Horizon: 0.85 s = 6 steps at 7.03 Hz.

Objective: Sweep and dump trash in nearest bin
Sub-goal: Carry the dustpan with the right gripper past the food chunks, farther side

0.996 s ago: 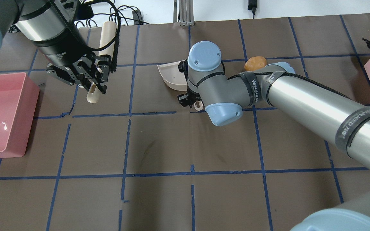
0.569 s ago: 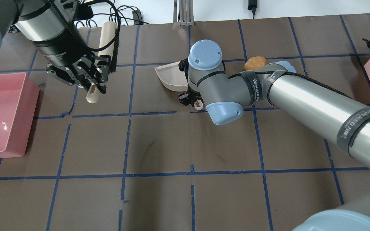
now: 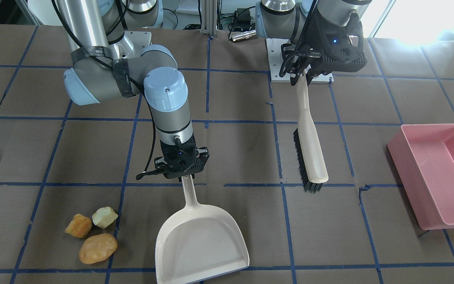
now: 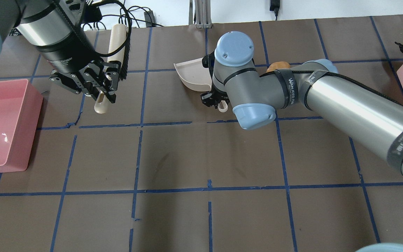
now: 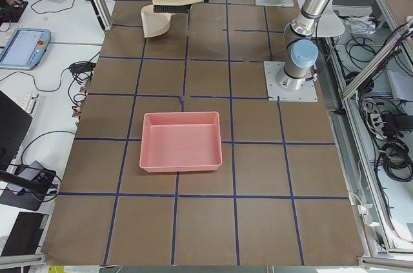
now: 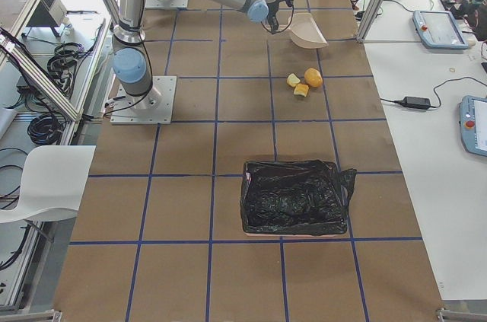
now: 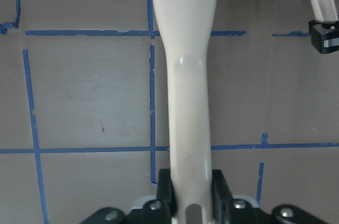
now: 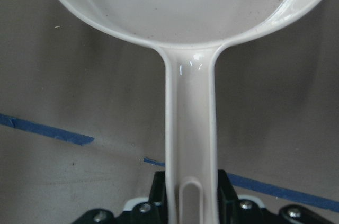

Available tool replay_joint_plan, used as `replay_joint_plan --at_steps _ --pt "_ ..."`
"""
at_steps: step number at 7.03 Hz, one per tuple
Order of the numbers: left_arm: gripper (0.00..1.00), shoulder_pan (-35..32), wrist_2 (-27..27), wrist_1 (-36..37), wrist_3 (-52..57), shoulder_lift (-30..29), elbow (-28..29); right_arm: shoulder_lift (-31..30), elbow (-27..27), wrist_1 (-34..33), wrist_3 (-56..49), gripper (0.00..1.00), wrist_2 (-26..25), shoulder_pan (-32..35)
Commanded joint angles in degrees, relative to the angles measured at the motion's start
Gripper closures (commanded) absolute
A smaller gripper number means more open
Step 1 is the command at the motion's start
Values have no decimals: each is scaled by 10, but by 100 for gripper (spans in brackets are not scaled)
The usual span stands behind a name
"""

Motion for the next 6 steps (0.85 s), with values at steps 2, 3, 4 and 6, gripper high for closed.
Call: replay_joint_plan --at_steps 2,3,4,6 --pt "100 0 0 -1 0 3 -5 -60 -31 89 -145 100 8 -87" --pt "100 0 1 0 0 4 -5 -64 -68 141 -193 100 8 -113" --pt "100 0 1 -1 0 6 -7 -65 -104 192 -241 100 8 -133" --pt "100 0 1 -1 0 6 -7 -66 -145 277 -380 100 8 -204"
